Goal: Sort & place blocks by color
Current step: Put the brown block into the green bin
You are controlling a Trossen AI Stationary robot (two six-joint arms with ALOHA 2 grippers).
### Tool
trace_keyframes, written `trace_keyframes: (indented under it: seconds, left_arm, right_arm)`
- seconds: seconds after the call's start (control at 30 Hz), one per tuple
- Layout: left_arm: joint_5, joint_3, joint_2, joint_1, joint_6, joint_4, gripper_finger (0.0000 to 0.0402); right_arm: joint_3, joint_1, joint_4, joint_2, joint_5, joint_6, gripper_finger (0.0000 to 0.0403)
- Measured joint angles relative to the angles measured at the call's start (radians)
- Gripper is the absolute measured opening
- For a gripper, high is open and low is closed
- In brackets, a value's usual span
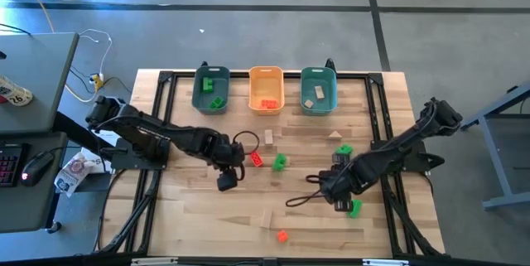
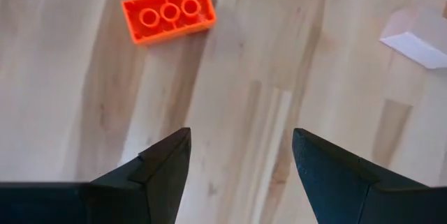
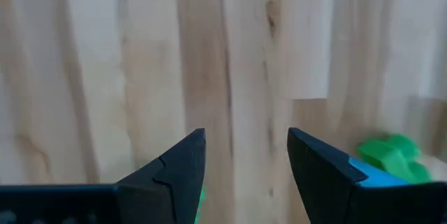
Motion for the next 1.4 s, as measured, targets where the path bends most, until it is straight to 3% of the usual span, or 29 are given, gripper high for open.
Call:
trace_keyframes:
  seconds: [0.2, 0.57, 0.9, 1.4]
  left_arm:
    - [0.0, 0.0, 0.0, -0.048, -0.053, 0.001, 0.0236]
    - [-0.004, 0.0, 0.0, -0.104, -0.063, 0.001, 0.0236]
    - [-0.012, 0.0, 0.0, -0.109, -0.037, 0.0, 0.0236]
    - [-0.059, 0.0, 0.0, -0.107, 0.051, 0.001, 0.0236]
  right_arm:
    - [0.0, -0.016, -0.081, 0.0, 0.163, 0.072, 0.0189]
    - [-0.002, -0.174, -0.16, 0.0, 0.171, 0.069, 0.0189]
    - [-0.125, -0.342, -0.129, 0.001, 0.194, 0.064, 0.0189]
    - [-0.146, -0.565, -0.075, 0.001, 0.196, -0.031, 0.0189]
